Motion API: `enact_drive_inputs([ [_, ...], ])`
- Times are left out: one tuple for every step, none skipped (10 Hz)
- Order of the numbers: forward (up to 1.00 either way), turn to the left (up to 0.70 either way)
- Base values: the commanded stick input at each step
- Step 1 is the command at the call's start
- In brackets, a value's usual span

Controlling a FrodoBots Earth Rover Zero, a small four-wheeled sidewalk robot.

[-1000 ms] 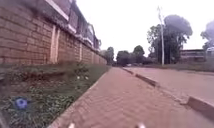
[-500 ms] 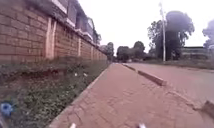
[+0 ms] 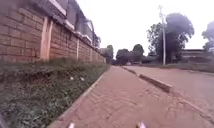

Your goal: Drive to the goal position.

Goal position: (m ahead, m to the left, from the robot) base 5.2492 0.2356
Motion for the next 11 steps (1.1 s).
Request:
enact_drive_inputs([
  [0.7, 0.0],
  [0.7, 0.0],
  [0.7, 0.0],
  [0.7, 0.0],
  [0.7, 0.0],
  [0.7, 0.0],
  [0.7, 0.0],
  [0.7, 0.0],
  [0.7, 0.0],
  [0.7, 0.0],
  [0.7, -0.05],
])
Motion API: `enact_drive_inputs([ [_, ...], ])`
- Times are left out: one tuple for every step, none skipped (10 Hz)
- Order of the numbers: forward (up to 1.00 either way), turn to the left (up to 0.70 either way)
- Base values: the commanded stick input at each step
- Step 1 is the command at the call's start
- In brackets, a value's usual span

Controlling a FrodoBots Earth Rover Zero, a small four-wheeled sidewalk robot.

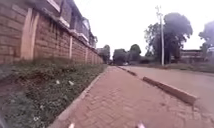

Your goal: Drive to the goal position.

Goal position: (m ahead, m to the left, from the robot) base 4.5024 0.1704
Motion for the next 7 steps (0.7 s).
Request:
enact_drive_inputs([
  [0.7, -0.21],
  [0.7, -0.35],
  [0.7, -0.35],
  [0.7, -0.35],
  [0.7, -0.35],
  [0.7, -0.35],
  [0.7, -0.35],
])
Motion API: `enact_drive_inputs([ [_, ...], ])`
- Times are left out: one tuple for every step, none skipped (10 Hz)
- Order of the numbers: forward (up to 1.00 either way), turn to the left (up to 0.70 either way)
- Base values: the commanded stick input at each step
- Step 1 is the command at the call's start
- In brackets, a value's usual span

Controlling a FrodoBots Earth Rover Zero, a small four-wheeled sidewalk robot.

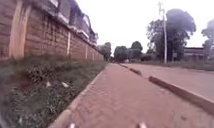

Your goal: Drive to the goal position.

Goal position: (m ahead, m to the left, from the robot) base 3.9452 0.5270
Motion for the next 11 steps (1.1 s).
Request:
enact_drive_inputs([
  [0.7, -0.35],
  [0.7, 0.0],
  [0.7, 0.0],
  [0.7, 0.0],
  [0.7, 0.0],
  [0.7, 0.0],
  [0.7, 0.0],
  [0.7, 0.0],
  [0.7, 0.0],
  [0.7, 0.0],
  [0.7, 0.0],
])
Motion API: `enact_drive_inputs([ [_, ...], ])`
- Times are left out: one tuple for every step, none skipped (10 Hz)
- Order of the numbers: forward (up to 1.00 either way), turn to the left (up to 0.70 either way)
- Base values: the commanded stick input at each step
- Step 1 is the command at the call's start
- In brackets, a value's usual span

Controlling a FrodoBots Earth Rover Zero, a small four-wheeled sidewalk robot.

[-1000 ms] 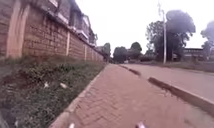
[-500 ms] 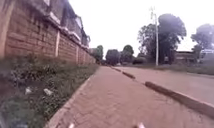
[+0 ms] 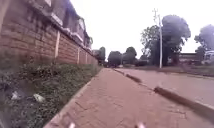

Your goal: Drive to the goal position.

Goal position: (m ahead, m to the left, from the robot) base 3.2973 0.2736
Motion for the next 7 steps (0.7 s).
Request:
enact_drive_inputs([
  [0.7, 0.0],
  [0.7, 0.0],
  [0.7, 0.0],
  [0.7, 0.0],
  [0.7, 0.0],
  [0.7, 0.0],
  [0.7, 0.0],
])
